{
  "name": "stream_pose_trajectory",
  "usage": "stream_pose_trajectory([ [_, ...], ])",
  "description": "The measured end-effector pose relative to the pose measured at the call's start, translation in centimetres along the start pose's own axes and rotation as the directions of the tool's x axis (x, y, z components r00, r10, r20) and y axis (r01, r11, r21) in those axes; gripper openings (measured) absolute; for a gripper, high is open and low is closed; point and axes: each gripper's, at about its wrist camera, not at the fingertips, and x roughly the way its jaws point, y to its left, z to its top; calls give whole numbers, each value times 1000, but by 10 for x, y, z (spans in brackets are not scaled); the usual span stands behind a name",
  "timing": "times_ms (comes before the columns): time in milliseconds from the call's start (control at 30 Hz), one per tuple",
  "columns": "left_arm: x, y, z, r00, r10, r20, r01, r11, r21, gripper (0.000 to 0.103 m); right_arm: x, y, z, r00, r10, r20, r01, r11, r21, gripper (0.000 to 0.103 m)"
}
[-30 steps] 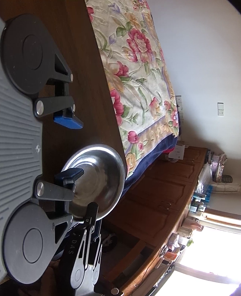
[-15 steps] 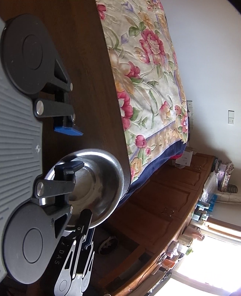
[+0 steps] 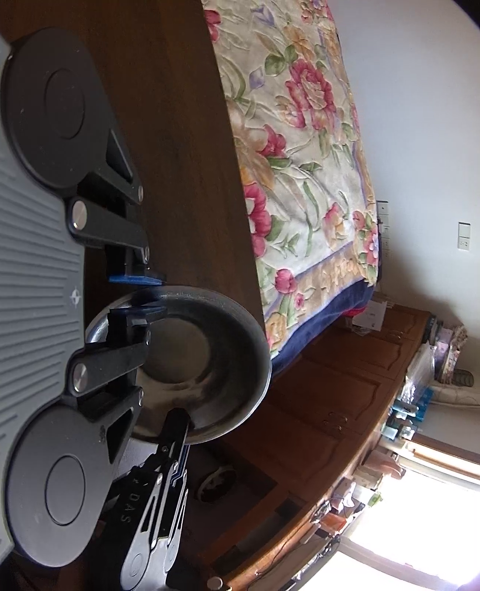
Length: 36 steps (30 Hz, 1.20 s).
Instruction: Organize plates and bowls
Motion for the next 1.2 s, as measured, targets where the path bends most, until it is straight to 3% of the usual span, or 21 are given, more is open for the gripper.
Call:
stream_pose_trajectory([
  [233, -28, -2, -2, 999, -1, 48, 0, 1000, 19, 12, -11, 4, 5, 999, 27, 20, -28, 999, 34, 12],
  [700, -90, 4, -17, 991, 1, 134, -5, 999, 33, 12, -42, 35, 13, 997, 35, 74, -34, 999, -18, 12],
  [1200, -146, 16, -58, 980, 8, 201, -17, 999, 41, 13, -81, 77, 7, 992, 54, 118, -44, 995, -87, 12],
])
